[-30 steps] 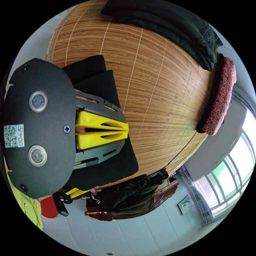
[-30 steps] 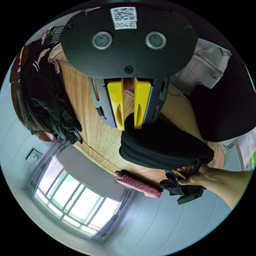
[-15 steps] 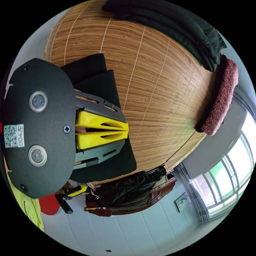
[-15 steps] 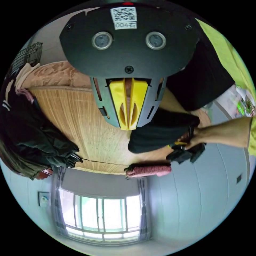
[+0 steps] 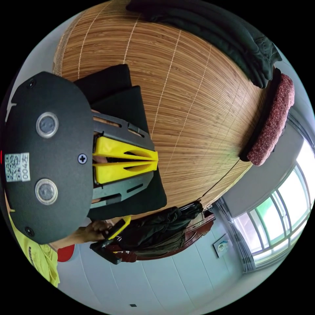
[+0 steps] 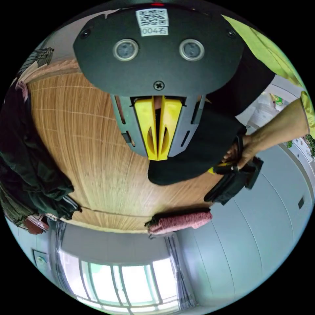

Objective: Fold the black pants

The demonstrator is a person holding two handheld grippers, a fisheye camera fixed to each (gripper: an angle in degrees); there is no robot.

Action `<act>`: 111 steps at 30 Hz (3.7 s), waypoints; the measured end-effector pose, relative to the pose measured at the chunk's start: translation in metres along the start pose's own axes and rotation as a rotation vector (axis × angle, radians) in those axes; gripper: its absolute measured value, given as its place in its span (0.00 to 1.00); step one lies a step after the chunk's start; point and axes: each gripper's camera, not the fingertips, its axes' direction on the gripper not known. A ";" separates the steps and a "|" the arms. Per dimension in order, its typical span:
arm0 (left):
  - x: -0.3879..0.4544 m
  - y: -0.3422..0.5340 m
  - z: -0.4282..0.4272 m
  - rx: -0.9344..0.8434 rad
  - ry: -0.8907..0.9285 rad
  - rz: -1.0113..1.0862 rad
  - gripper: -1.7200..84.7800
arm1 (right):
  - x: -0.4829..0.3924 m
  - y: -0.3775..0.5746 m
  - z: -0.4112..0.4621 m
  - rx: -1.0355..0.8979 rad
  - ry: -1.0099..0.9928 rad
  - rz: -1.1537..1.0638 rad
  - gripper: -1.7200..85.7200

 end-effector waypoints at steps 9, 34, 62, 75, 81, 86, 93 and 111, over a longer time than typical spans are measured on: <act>-0.003 0.003 -0.011 0.011 0.042 -0.006 0.03 | 0.007 -0.026 0.050 -0.159 -0.070 -0.078 0.01; 0.002 0.062 -0.177 0.175 0.173 0.029 0.02 | -0.003 0.032 -0.021 -0.003 -0.200 0.007 0.01; -0.080 0.217 -0.180 0.228 0.306 -0.219 0.17 | -0.214 0.145 -0.033 0.002 -0.185 -0.213 0.17; -0.023 0.186 -0.219 0.151 0.251 -0.172 0.09 | -0.391 0.140 0.023 -0.032 0.159 -0.928 0.20; 0.003 0.168 -0.234 0.120 0.252 -0.144 0.07 | -0.454 0.145 0.057 -0.016 0.272 -1.094 0.23; 0.003 0.169 -0.232 0.115 0.264 -0.163 0.05 | -0.472 0.143 0.107 -0.020 0.454 -1.064 0.22; -0.007 0.189 -0.248 0.224 0.326 -0.143 0.06 | -0.469 0.111 0.120 -0.105 0.408 -1.013 0.14; 0.039 0.202 -0.163 0.146 0.191 0.105 0.29 | -0.403 -0.074 0.170 -0.534 -0.264 -0.454 0.12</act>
